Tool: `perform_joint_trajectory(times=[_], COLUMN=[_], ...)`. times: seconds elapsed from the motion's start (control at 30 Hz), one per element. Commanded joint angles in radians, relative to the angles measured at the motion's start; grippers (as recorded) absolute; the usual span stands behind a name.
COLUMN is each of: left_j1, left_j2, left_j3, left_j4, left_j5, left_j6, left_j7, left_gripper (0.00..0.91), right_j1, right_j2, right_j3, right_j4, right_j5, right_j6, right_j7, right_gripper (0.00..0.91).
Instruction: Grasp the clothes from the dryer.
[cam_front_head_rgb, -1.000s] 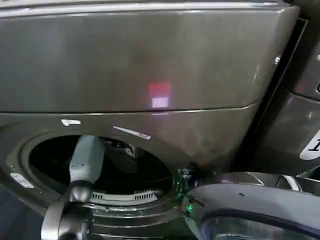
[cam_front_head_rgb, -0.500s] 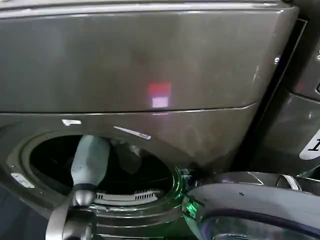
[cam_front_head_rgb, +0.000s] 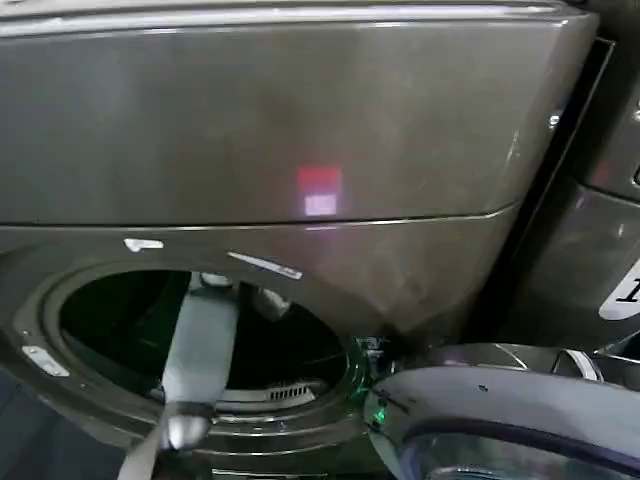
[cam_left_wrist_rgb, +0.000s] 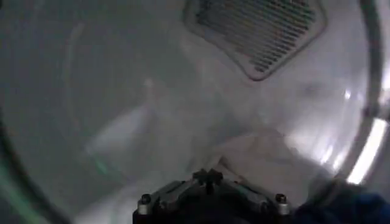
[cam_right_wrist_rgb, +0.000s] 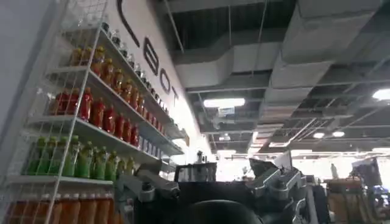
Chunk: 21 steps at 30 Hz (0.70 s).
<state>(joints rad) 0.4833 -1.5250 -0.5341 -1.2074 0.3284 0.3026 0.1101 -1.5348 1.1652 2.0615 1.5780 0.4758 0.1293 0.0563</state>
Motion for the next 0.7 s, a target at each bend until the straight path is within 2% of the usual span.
perform_joint_trajectory(times=[0.03, 0.37, 0.6, 0.7], left_j1=[0.102, 0.131, 0.126, 0.125], left_j2=[-0.016, -0.015, -0.014, -0.015], left_j3=[0.002, 0.008, 0.008, 0.007], left_j4=[-0.101, -0.136, -0.136, -0.136], left_j5=[-0.222, -0.220, -0.221, -0.220], left_j6=[0.035, 0.040, 0.040, 0.038], left_j7=[-0.170, -0.165, -0.163, -0.163], left_gripper=[0.000, 0.000, 0.000, 0.000], right_j1=[-0.002, -0.007, -0.002, -0.003], right_j2=[0.001, 0.004, 0.004, 0.002], right_j3=[0.005, 0.009, 0.030, 0.033], right_j4=[-0.001, -0.003, 0.031, 0.031], right_j5=[-0.001, -0.003, 0.002, 0.002], right_j6=[0.006, 0.009, -0.066, -0.076], right_j7=[0.003, 0.005, 0.012, 0.017], right_gripper=[0.907, 0.907, 0.907, 0.907])
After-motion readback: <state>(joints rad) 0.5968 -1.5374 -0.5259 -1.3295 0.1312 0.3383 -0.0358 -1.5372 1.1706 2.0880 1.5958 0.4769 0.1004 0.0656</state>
